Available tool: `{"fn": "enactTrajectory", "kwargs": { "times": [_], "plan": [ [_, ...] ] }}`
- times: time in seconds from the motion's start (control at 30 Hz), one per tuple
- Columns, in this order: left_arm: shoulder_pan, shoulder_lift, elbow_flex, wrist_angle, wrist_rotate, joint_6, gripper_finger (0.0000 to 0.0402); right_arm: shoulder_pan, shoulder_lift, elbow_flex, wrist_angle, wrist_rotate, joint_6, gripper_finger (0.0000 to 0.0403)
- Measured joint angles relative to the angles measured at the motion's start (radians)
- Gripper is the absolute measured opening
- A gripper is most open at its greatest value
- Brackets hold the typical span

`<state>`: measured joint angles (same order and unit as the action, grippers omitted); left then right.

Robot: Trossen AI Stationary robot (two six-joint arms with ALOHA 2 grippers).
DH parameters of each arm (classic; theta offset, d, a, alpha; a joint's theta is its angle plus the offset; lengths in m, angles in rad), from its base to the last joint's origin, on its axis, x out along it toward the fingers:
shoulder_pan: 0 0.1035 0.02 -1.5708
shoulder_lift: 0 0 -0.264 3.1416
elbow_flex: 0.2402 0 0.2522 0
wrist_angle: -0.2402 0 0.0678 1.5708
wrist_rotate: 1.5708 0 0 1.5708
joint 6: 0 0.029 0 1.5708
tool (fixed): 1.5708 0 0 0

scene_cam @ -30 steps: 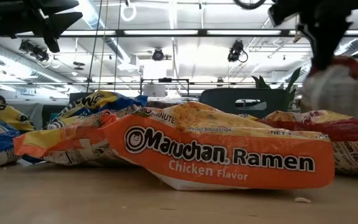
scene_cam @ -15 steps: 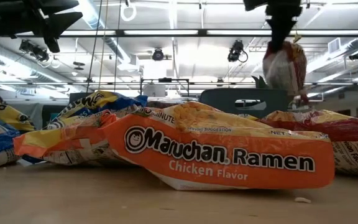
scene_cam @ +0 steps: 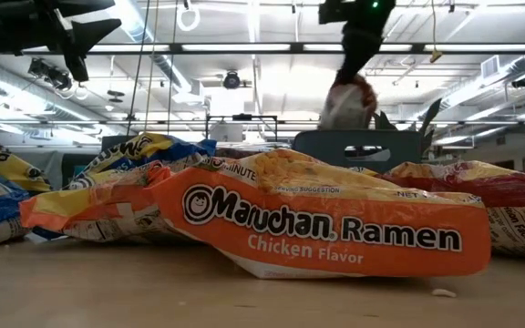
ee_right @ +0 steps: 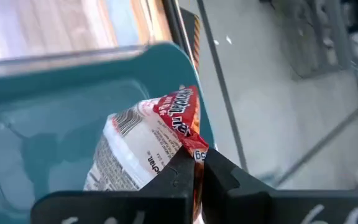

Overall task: Sort Maruchan noodles
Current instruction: Put the red noodle pack into the green bin

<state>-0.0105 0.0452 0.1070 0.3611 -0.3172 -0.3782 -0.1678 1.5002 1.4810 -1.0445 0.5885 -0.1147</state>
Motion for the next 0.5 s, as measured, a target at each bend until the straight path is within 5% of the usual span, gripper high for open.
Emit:
{"fn": "enactTrajectory", "kwargs": {
  "times": [0.27,0.5],
  "plan": [
    [0.000,0.000,0.000,0.000,0.000,-0.004,0.0142,-0.129,0.001,-0.107,0.197,-0.210,-0.202,0.0016],
    [0.000,0.000,0.000,0.000,0.000,-0.004,0.0142,-0.219,0.003,-0.236,0.344,-0.210,-0.301,0.0016]
  ]
}}
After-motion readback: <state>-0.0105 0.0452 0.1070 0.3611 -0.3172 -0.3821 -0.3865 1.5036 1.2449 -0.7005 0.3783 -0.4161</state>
